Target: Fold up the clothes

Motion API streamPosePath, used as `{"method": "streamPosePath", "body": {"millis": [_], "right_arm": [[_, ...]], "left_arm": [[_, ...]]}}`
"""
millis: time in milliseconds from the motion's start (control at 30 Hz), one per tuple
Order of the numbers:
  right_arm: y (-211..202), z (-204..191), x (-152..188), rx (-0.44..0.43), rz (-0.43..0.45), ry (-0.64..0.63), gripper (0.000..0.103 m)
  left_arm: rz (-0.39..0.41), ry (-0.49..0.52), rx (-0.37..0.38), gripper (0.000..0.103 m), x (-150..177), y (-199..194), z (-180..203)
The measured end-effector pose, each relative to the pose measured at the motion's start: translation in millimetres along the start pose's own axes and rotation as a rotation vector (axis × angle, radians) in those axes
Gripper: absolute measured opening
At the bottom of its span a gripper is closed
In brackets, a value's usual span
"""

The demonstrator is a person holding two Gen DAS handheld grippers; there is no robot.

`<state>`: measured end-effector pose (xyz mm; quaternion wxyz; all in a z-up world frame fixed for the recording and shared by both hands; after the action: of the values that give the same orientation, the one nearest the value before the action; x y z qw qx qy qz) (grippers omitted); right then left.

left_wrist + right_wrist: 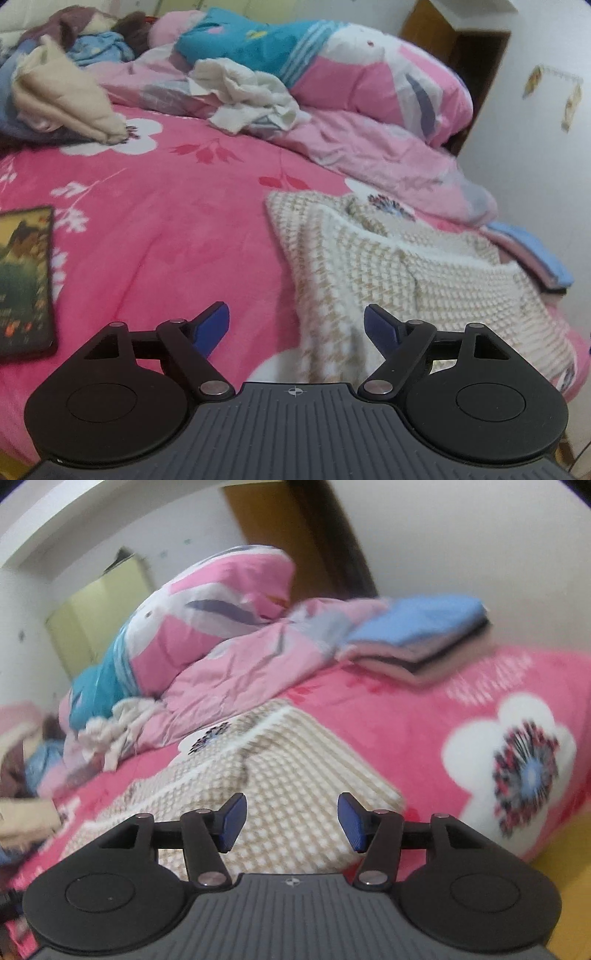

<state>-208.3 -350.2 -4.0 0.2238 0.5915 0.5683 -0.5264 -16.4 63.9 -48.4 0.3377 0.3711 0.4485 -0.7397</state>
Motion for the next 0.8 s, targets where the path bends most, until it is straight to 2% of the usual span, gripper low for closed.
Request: {"method": "streamPosePath", "body": {"millis": [200,367,533,800], "right_arm": [[34,-54,2,-0.054,-0.040,-0.202,0.058],[61,-89,6,-0.141,-0.095,-0.302,0.057],[81,-117,16,-0.181,-0.140,-0.407,0.057],[111,-126,26,-0.205,-0.197,-0.441,0.057]], "left_arm": [[-0.070,0.109,-0.015,0.084,-14,28,26],[-0.089,0.217,-0.031,0.089,-18,46,48],[-0.120,0.270,-0.039,0.090,-20,62,61],[-0.172,0.358,-0.047,0.097,-19,83,76]]}}
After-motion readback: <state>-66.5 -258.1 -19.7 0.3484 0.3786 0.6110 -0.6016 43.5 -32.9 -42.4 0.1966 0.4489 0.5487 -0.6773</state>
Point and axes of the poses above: each gripper's, at about its wrist camera, not at the fingertips, and y roughly the way its jaws point, z to its right, x to its underside, the point moved 1 cm from there along y, roughly the way its jaws point, and after that the axes turned 9 degrees about z, right-handed, at the moved point
